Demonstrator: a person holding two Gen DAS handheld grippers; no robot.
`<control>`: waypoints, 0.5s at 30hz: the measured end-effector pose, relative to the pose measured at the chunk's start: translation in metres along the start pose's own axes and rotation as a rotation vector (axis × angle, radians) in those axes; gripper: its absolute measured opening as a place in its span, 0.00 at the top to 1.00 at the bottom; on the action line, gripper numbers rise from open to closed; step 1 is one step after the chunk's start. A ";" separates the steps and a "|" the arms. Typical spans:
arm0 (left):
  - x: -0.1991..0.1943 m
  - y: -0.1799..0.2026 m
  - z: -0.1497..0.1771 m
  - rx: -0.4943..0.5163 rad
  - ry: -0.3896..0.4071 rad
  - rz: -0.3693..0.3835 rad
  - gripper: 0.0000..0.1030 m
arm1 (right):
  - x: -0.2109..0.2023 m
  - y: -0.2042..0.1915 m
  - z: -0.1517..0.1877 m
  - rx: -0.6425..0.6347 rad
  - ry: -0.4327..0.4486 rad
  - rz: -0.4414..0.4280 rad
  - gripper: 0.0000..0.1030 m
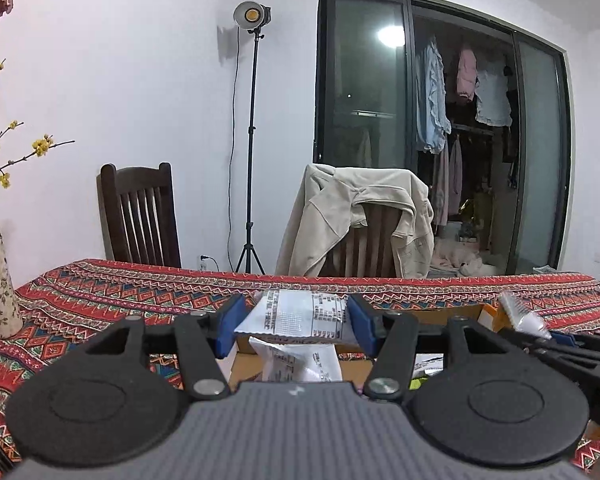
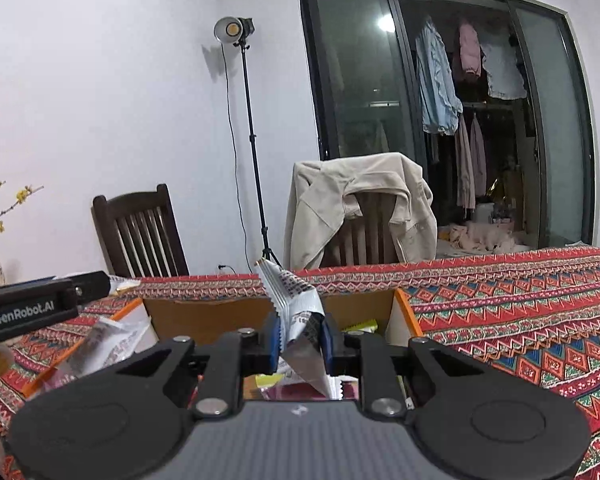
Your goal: Organize snacks
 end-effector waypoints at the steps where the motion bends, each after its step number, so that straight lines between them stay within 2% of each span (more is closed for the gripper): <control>1: -0.001 0.000 0.001 -0.001 0.006 0.001 0.42 | 0.000 0.001 0.001 0.001 -0.001 0.004 0.71; 2: -0.003 0.000 0.001 -0.001 0.013 0.005 0.31 | 0.000 0.001 0.002 0.002 0.002 0.007 0.69; 3: -0.003 -0.003 0.000 -0.007 0.022 0.006 0.14 | 0.000 0.001 0.002 0.001 0.001 0.008 0.65; 4: -0.005 -0.004 0.001 -0.018 0.033 0.002 0.06 | -0.002 0.002 0.003 0.003 0.001 0.008 0.52; 5: -0.007 -0.005 0.001 -0.028 0.048 -0.002 0.00 | -0.004 0.002 0.004 0.009 0.004 0.009 0.29; 6: -0.008 -0.006 0.001 -0.036 0.060 -0.001 0.00 | -0.004 0.003 0.004 0.015 0.009 0.010 0.17; 7: -0.007 -0.008 0.000 -0.042 0.060 0.009 0.00 | -0.006 0.004 0.004 0.021 0.018 0.009 0.01; 15: -0.007 -0.011 -0.001 -0.056 0.046 0.011 0.00 | -0.008 0.006 0.005 0.026 0.014 0.031 0.00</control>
Point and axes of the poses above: each gripper's, at about its wrist camera, not at the fingertips, and x roughly the way its jaws point, y to its right, z to its underside, the point moved 3 cm from there along x, roughly the way its jaws point, and after that the axes turned 10 degrees about -y, right-handed, at the moved point
